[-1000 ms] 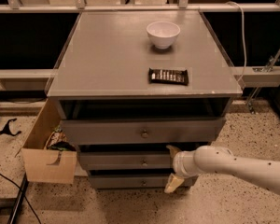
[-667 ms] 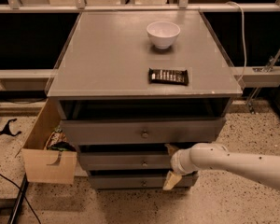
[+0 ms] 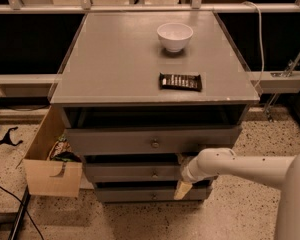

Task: Open middle drawer

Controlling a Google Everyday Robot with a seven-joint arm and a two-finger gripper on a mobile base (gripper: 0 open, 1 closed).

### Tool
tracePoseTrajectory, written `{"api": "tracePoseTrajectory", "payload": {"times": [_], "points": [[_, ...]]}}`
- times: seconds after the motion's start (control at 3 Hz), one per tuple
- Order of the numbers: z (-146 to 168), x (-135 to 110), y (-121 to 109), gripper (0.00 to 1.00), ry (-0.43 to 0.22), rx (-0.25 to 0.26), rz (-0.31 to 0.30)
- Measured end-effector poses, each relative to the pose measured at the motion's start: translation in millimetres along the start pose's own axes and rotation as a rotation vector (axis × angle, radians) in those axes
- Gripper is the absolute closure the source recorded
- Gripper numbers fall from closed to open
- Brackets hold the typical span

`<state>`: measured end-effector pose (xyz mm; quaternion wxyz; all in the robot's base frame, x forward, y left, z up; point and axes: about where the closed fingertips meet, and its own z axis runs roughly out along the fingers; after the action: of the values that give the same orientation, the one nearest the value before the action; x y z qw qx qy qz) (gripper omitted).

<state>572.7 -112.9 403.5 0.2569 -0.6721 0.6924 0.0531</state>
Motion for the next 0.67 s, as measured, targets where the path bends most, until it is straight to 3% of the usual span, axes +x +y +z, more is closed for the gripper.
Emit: {"api": "tracePoseTrajectory", "payload": {"times": [0.67], "points": [[8.6, 6.2, -1.7, 0.0, 0.058, -0.061, 0.021]]}}
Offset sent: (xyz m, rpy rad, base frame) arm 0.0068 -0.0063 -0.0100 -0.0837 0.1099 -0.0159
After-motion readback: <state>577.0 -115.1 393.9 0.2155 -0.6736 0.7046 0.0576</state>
